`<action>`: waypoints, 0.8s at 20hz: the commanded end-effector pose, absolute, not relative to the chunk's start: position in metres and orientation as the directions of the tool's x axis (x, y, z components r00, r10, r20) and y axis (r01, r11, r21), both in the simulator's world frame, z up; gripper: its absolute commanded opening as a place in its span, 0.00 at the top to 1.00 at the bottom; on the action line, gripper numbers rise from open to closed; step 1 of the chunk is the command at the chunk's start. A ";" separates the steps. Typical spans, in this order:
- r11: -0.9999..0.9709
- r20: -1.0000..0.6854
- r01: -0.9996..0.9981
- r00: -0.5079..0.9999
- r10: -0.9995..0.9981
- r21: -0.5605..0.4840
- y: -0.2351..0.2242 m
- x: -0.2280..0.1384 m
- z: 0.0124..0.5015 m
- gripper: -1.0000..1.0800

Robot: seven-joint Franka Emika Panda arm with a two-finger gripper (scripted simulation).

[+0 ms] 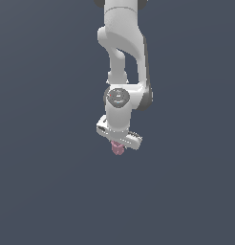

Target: Pick up the object and move it to a goal position.

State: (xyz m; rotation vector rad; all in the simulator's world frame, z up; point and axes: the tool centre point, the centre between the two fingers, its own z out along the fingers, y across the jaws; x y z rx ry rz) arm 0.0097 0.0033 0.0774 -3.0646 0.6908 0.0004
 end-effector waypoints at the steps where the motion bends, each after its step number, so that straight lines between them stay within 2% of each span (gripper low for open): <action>1: -0.903 0.001 -0.430 0.903 -0.430 0.000 -0.003 0.004 0.085 1.00; 16: -0.903 -0.001 -0.430 0.903 -0.430 -0.002 -0.083 -0.068 0.169 1.00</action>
